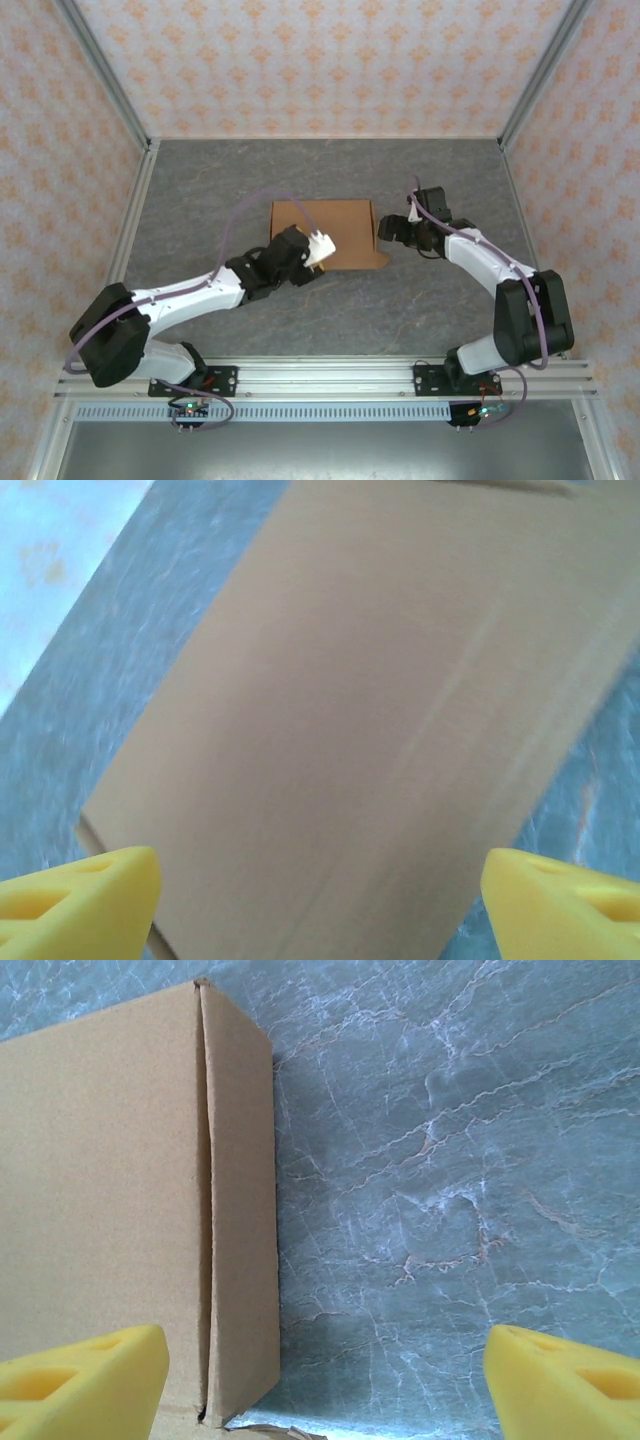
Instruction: Fold the paper box
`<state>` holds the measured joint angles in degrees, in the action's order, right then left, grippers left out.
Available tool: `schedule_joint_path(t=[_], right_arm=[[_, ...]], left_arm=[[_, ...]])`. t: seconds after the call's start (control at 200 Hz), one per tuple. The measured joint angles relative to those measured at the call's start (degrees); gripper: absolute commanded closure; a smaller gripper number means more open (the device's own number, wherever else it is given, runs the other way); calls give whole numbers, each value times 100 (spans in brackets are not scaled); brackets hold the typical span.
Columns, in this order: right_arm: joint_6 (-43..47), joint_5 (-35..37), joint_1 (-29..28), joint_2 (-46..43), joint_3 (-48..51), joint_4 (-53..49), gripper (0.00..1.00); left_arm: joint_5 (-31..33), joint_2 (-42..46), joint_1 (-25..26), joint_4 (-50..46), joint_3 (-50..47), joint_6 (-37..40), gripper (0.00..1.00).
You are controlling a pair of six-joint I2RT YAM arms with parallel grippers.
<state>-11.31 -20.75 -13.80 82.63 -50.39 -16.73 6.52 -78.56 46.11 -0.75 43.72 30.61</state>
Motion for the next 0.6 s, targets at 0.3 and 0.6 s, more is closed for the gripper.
schedule_joint_path(t=[0.3,0.6], right_arm=[[0,-2,138,-138,94,118,17],[0,-31,138,-138,101,129,17]], left_arm=[[293,-647,411,557,-369,2194,22],[859,-1268,640,1462,-369,2968,33]])
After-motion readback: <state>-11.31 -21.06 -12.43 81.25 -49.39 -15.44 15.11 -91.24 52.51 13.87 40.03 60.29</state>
